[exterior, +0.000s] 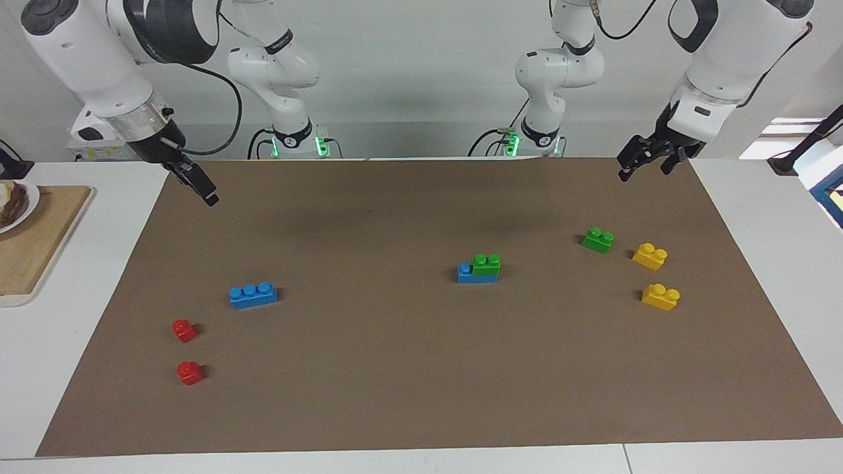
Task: Remove green block with left arm and hold with right
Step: 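Move both grippers out from rest toward the table center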
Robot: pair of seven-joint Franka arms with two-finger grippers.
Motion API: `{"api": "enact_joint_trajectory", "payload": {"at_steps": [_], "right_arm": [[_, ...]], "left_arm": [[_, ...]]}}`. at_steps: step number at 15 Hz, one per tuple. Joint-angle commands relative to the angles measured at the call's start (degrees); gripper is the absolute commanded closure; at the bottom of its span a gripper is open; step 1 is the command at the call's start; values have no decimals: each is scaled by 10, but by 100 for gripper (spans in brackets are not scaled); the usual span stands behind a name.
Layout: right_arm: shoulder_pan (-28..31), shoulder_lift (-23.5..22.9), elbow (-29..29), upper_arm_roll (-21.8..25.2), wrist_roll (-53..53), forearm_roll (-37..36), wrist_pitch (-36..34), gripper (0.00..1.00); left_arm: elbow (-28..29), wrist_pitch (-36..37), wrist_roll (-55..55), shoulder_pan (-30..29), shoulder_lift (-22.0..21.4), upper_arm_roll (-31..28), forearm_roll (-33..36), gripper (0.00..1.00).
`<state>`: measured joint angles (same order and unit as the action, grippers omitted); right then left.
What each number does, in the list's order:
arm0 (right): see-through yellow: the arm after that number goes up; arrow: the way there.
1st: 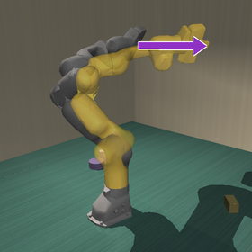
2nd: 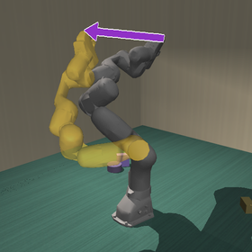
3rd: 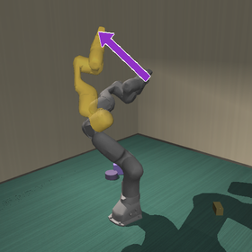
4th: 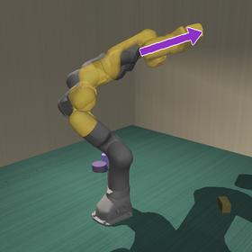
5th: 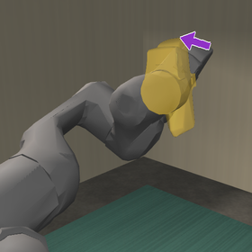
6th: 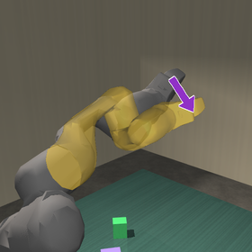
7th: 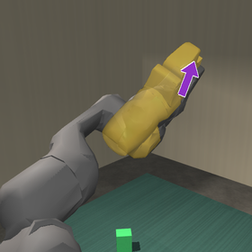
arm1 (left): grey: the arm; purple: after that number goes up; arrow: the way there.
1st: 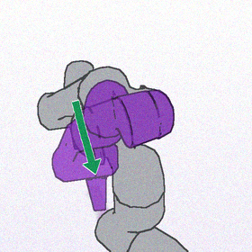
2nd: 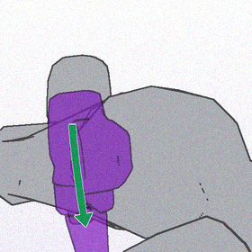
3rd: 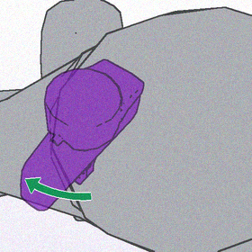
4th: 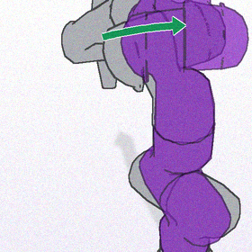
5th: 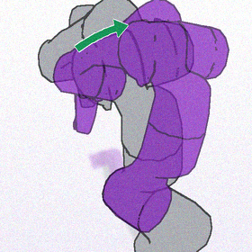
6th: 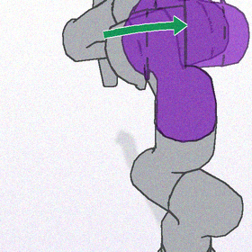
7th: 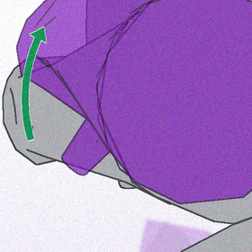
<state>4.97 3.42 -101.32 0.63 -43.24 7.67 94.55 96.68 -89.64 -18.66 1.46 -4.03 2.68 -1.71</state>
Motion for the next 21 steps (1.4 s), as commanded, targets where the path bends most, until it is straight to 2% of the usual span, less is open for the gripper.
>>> {"api": "enact_joint_trajectory", "payload": {"at_steps": [1, 3, 7, 13, 14, 17, 19, 21], "right_arm": [[9, 5, -33, -3, -103, 66, -3, 4], [28, -2, -44, -2, -174, 130, -3, 4], [25, -21, -50, -3, -229, 182, -7, 4], [17, -43, -77, -8, -261, 283, 14, 4], [1, -45, -84, -8, -263, 299, 26, 4], [-29, -60, -92, -8, -290, 335, 60, 4], [-64, -60, -98, -8, -328, 346, 105, 4], [-100, -68, -106, -8, -349, 363, 148, 4]], "left_arm": [[25, -16, -134, 15, -20, -5, -5, 0], [27, -22, -210, 30, -20, -2, -6, 0], [32, -31, -341, 56, -22, 0, -8, 0], [33, -34, -420, 108, -25, 0, -27, 0], [24, -39, -436, 121, -22, 0, -27, 0], [75, -56, -452, 115, -46, -4, -29, 0], [57, -48, -484, 117, -41, -4, -29, 0], [61, -55, -565, 121, -41, 0, -27, 0]]}}
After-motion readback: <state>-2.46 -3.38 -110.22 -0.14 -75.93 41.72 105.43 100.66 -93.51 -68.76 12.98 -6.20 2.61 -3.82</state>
